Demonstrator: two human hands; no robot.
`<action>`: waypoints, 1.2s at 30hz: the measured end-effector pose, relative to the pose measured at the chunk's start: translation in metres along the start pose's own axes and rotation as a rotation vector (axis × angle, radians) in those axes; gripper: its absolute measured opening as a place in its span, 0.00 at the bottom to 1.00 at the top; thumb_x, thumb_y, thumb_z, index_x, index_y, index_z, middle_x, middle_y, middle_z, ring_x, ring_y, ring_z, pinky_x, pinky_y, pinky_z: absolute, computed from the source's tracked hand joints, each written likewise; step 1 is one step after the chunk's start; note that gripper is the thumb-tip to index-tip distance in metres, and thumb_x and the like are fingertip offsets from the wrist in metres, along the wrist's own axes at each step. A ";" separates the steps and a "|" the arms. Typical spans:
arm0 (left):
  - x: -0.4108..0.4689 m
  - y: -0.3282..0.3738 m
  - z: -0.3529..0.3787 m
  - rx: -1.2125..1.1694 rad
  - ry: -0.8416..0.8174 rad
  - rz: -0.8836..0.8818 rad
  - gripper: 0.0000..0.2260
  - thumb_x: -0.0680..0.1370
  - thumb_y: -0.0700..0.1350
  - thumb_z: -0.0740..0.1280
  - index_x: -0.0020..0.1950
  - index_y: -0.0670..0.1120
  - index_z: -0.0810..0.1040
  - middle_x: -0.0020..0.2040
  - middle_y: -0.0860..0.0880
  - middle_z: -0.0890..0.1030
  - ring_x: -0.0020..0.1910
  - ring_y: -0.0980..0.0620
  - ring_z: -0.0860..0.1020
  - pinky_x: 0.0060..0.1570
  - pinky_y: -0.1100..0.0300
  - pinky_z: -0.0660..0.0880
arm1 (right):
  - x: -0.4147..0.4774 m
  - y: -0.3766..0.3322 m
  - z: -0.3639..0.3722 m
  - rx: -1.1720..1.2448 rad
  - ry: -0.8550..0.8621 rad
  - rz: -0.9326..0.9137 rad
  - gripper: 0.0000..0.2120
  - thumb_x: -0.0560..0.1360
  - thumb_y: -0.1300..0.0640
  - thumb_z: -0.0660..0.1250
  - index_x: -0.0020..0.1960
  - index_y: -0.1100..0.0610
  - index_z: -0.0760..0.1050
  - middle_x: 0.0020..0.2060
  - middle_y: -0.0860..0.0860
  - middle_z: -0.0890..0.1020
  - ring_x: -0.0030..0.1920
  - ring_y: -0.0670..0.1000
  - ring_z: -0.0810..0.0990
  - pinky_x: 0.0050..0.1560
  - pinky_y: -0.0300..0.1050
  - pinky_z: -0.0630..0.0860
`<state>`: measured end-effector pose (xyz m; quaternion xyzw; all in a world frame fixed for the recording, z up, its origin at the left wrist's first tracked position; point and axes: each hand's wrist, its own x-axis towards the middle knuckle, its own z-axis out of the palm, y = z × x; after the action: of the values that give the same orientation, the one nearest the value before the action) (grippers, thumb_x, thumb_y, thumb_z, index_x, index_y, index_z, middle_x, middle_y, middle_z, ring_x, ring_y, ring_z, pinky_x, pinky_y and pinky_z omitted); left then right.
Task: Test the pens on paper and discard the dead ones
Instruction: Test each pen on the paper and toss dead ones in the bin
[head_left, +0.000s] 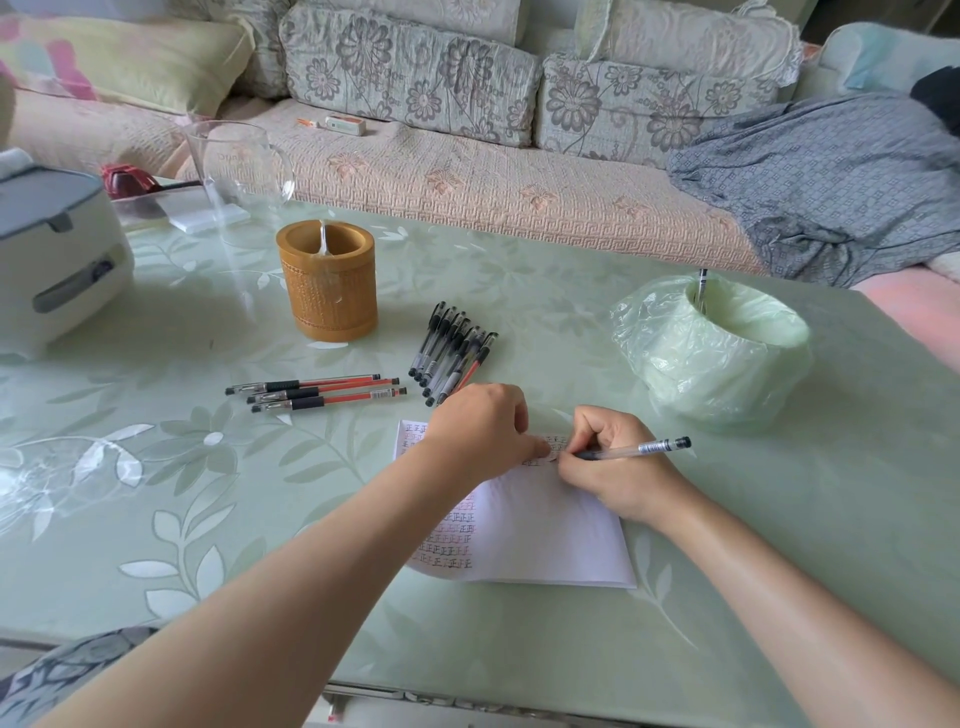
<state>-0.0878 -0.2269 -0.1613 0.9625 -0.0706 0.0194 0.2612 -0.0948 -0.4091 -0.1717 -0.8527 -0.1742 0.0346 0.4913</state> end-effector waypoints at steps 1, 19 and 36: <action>0.000 0.000 0.000 0.001 0.000 0.001 0.16 0.68 0.60 0.74 0.42 0.52 0.74 0.44 0.51 0.80 0.45 0.51 0.77 0.37 0.61 0.68 | 0.000 0.001 0.000 -0.009 -0.006 -0.006 0.09 0.63 0.62 0.68 0.32 0.61 0.66 0.27 0.47 0.68 0.30 0.46 0.64 0.30 0.41 0.59; -0.001 0.000 0.001 0.026 0.011 0.023 0.15 0.69 0.60 0.74 0.43 0.52 0.74 0.45 0.51 0.80 0.46 0.51 0.77 0.37 0.61 0.67 | -0.001 0.002 0.000 0.032 0.005 -0.004 0.10 0.62 0.62 0.67 0.33 0.64 0.66 0.28 0.51 0.69 0.30 0.47 0.64 0.30 0.40 0.59; 0.000 -0.001 0.001 0.023 0.006 0.024 0.15 0.69 0.60 0.74 0.43 0.52 0.74 0.45 0.51 0.79 0.45 0.51 0.77 0.36 0.61 0.66 | -0.001 -0.001 0.002 0.029 -0.027 -0.029 0.10 0.63 0.62 0.68 0.31 0.62 0.67 0.27 0.47 0.69 0.30 0.45 0.66 0.30 0.38 0.61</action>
<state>-0.0872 -0.2267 -0.1630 0.9645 -0.0810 0.0264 0.2501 -0.0960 -0.4076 -0.1722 -0.8424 -0.1927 0.0413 0.5015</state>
